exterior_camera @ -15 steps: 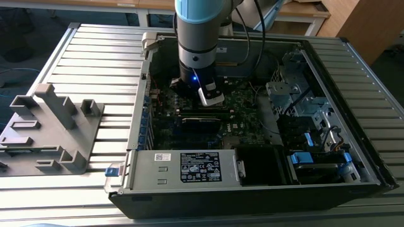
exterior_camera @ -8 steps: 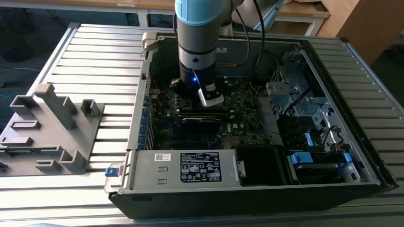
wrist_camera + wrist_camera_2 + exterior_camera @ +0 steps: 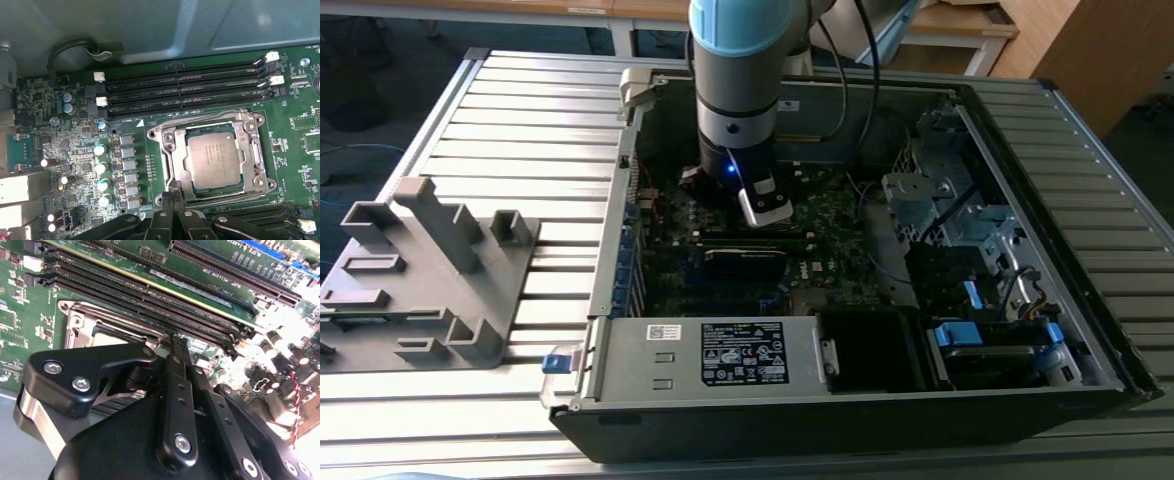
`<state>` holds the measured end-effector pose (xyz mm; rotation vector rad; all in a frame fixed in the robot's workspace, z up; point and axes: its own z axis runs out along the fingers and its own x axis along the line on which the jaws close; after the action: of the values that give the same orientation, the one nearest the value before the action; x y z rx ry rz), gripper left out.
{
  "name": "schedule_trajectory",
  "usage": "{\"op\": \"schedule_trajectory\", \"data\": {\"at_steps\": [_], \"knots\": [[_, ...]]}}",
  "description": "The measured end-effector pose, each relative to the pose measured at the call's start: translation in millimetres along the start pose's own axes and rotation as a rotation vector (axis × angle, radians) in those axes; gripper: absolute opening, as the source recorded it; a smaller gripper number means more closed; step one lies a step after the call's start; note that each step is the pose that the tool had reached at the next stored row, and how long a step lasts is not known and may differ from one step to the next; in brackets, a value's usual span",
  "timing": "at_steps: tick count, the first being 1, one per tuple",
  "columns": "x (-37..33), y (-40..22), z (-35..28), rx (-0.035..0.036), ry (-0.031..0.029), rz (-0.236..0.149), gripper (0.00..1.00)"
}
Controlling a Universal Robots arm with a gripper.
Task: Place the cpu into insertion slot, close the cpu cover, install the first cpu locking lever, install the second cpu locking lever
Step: 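Install the second cpu locking lever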
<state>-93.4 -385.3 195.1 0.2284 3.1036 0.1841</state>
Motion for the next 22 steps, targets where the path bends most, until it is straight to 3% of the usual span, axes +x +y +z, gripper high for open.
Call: {"op": "schedule_trajectory", "data": {"at_steps": [4, 13, 20, 22], "knots": [[4.4, -1.1, -0.1, -0.0001, -0.0001, 0.000, 0.11], [4.4, -3.9, -0.5, 0.0002, 0.0000, 0.000, 0.11], [4.2, -2.5, -13.0, -0.0001, 0.0001, 0.000, 0.11], [3.6, -2.4, -13.1, -0.0003, 0.0001, 0.000, 0.11]]}}
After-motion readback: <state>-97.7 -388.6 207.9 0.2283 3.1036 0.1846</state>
